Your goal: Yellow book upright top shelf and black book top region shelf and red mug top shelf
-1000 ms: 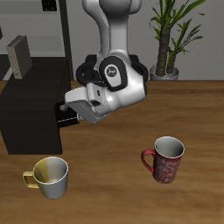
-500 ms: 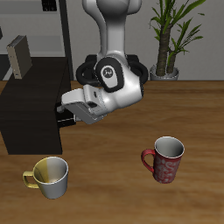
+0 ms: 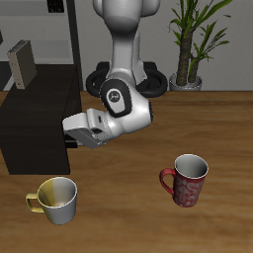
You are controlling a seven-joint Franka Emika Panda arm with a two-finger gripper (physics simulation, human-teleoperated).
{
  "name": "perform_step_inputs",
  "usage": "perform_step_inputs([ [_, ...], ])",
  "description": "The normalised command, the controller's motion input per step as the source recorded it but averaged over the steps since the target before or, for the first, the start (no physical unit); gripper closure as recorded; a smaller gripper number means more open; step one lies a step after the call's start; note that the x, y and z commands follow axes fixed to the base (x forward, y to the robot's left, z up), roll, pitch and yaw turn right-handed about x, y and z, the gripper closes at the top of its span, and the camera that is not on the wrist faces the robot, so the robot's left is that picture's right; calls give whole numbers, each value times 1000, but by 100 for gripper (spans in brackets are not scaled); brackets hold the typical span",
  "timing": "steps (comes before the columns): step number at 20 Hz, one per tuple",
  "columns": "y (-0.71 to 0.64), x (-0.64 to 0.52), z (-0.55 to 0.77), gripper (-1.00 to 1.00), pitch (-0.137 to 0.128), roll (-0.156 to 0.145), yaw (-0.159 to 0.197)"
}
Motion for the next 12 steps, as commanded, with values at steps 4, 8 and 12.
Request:
perform_step_inputs([
  [4, -122, 175, -180, -100, 68, -13, 0],
  [8, -43, 149, 126, -100, -49, -18, 0],
  [12, 161, 85, 310, -100, -78, 25, 10],
])
